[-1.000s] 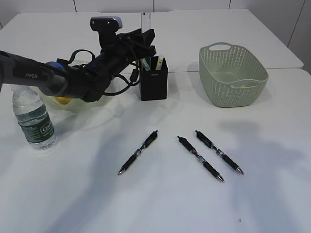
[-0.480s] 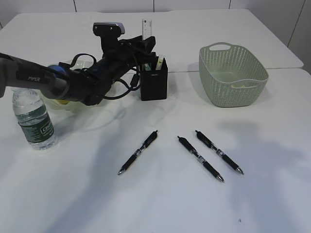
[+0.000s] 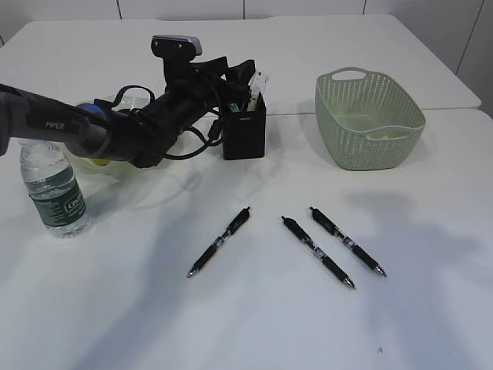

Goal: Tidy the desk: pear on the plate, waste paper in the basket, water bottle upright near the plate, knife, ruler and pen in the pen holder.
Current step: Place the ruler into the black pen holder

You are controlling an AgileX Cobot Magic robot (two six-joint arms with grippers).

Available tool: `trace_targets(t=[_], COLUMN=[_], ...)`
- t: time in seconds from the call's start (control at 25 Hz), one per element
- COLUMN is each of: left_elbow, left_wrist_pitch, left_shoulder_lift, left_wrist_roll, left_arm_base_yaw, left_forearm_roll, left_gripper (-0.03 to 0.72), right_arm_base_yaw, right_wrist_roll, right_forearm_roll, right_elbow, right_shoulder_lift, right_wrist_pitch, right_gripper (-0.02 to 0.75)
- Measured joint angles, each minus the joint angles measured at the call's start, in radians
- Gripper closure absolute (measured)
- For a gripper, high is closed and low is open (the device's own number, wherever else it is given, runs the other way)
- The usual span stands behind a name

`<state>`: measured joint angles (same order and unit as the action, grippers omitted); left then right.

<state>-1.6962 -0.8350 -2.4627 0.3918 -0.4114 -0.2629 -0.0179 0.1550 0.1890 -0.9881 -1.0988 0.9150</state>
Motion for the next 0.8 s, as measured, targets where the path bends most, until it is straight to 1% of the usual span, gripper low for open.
trace_targets(t=[0.24, 0.36, 0.52, 0.6, 0.8], left_elbow=[0.000, 0.000, 0.000, 0.000, 0.000], left_wrist_pitch=[-0.031, -0.011, 0.056, 0.093, 0.253], left_shoulder_lift=[0.000, 0.017, 0.068, 0.096, 0.175], left_wrist_roll=[0.000, 0.000, 0.000, 0.000, 0.000], left_arm_base_yaw=[0.000, 0.000, 0.000, 0.000, 0.000], left_forearm_roll=[-0.005, -0.039, -0.087, -0.092, -0.114], left_gripper=[0.230, 0.230, 0.230, 0.230, 0.230], right_arm_base_yaw=[0.000, 0.000, 0.000, 0.000, 0.000], right_wrist_roll=[0.000, 0.000, 0.000, 0.000, 0.000], right_forearm_roll=[0.000, 0.000, 0.000, 0.000, 0.000], right_elbow=[0.000, 0.000, 0.000, 0.000, 0.000], right_shoulder_lift=[0.000, 0.000, 0.000, 0.000, 0.000], right_wrist_pitch=[-0.003, -0.003, -0.005, -0.005, -0.006], right_gripper=[0.424, 0.424, 0.424, 0.424, 0.424])
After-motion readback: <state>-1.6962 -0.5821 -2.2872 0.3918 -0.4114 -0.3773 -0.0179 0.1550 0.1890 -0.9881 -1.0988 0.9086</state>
